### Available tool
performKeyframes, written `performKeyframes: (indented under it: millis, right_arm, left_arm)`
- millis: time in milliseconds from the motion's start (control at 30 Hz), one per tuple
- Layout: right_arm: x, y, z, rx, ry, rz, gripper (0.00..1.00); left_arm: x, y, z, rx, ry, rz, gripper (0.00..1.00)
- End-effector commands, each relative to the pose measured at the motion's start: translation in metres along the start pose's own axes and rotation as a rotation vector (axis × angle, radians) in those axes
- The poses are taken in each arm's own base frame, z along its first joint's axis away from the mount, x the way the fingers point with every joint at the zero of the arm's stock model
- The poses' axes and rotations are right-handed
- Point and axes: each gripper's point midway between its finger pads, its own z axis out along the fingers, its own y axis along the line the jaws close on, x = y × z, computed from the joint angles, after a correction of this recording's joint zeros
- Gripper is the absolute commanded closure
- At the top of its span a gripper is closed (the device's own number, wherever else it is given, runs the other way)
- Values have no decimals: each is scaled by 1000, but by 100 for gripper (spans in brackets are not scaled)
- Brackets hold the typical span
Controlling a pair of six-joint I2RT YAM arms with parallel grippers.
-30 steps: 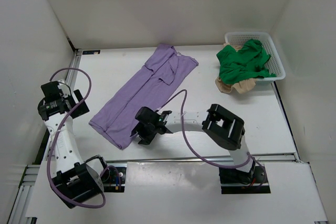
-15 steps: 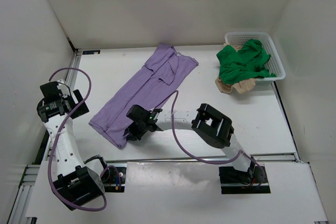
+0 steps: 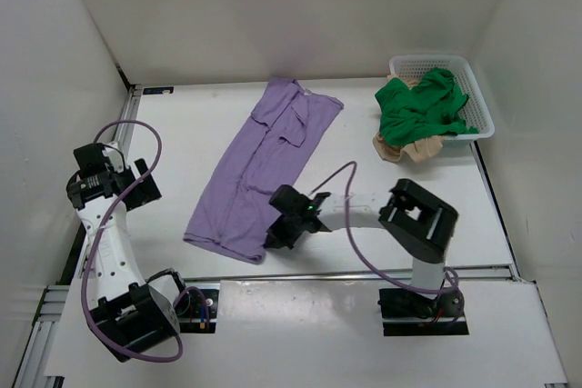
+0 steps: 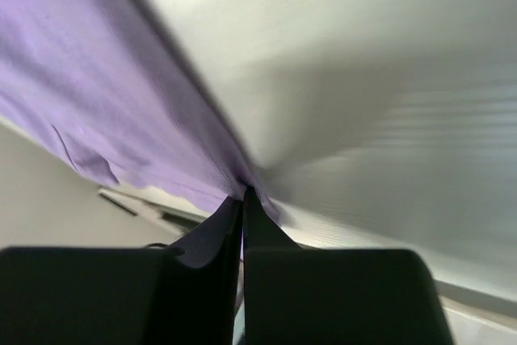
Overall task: Fold and stack the t-shirts
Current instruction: Rotate the tshirt 90 degrees
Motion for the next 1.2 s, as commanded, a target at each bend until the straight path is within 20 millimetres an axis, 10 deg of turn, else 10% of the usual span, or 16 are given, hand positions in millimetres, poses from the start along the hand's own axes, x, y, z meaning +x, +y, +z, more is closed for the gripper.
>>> performKeyframes:
  millis: [0, 167, 333, 467, 667, 767, 900, 967, 1033, 1167]
  right_arm:
    - [-38, -65, -20, 135, -92, -93, 100]
    - [-63, -127, -41, 200, -105, -199, 100]
    - [-75, -147, -58, 165, -27, -305, 100]
    - [-85, -150, -71, 118, 3, -378, 100]
    - [-88, -143, -85, 77, 35, -560, 86]
    - [-86, -136, -92, 40, 30, -599, 75]
    - [-70, -141, -95, 21, 61, -641, 58]
    - [-64, -138, -98, 4, 55, -685, 53]
    - [-60, -133, -102, -15, 31, -692, 53]
    - [-64, -130, -108, -26, -27, -668, 52]
  left_arm:
    - [8, -6, 2, 25, 30, 15, 0]
    - [-12, -9, -4, 8, -11, 51, 0]
    - [-31, -26, -17, 26, -15, 115, 0]
    - [-46, -47, -32, 60, -44, 188, 0]
    - [-143, -72, -105, 102, -407, 208, 0]
    - [-147, -93, -118, 224, -435, 234, 0]
    - [-64, -165, -108, 615, -178, 359, 0]
    - [-18, -174, -77, 600, -6, 421, 0]
    - [71, -183, -44, 581, 244, 604, 2]
    - [144, -203, -17, 574, 231, 929, 3]
